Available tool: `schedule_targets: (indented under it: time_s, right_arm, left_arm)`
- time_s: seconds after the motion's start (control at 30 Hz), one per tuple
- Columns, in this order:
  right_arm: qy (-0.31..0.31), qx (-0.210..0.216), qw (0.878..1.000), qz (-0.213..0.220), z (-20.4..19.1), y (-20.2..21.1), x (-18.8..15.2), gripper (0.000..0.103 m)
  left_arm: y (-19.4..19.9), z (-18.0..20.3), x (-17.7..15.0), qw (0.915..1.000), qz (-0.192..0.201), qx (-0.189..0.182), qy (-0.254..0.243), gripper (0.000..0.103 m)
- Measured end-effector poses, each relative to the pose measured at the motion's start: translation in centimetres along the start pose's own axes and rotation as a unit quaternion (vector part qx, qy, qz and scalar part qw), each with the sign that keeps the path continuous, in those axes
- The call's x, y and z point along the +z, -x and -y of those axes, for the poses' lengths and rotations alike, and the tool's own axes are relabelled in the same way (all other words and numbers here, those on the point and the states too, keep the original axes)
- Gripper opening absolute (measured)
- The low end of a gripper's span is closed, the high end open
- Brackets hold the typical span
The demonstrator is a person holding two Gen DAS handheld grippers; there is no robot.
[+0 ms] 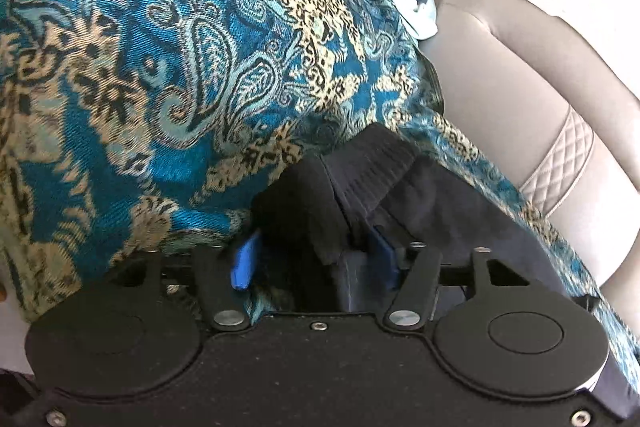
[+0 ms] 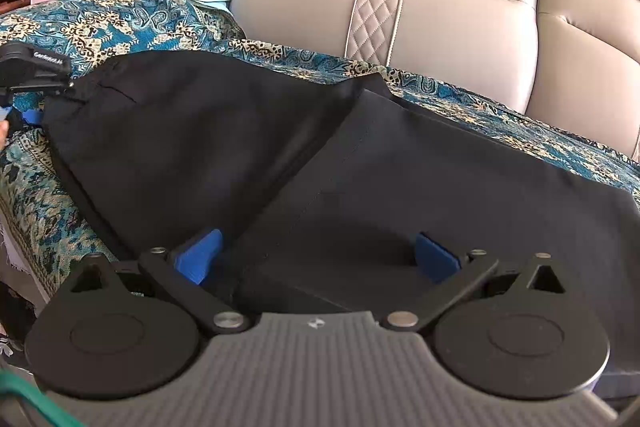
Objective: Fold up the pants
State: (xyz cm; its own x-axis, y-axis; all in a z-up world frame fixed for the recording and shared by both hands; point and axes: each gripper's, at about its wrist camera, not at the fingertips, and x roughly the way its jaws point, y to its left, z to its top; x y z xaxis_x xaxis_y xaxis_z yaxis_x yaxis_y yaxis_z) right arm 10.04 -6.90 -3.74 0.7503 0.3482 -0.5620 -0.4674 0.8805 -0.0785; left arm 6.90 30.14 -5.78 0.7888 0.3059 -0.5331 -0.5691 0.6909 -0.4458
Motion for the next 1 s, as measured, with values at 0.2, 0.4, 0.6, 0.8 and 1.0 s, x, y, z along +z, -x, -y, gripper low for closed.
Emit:
schedule_targets:
  time_s: [0.2,0.4,0.6,0.8,1.0]
  right_arm:
    - [0.0,0.0,1.0,0.0,0.0,0.0,0.0,0.103]
    - [0.0,0.001,1.0,0.0,0.0,0.1,0.0,0.103]
    - [0.006,0.005,1.0,-0.002,0.0,0.1,0.1,0.103]
    - [0.006,0.007,1.0,0.002,0.0,0.3,-0.1,0.103]
    - [0.004,0.01,1.0,-0.009,0.0,0.3,0.2,0.103]
  left_arm:
    - [-0.8,0.1,0.4,1.0,0.009,-0.002,-0.002,0.034]
    - [5.4,6.0,-1.7,0.974,0.127,-0.042,-0.183,0.031]
    - [0.6,5.6,-2.4,0.985,0.044,0.105,-0.129,0.061]
    - [0.6,1.6,-1.8,0.9986,0.015,0.044,-0.025,0.066]
    - [1.8,1.1,-0.1,0.9994,0.026,0.023,0.0,0.018]
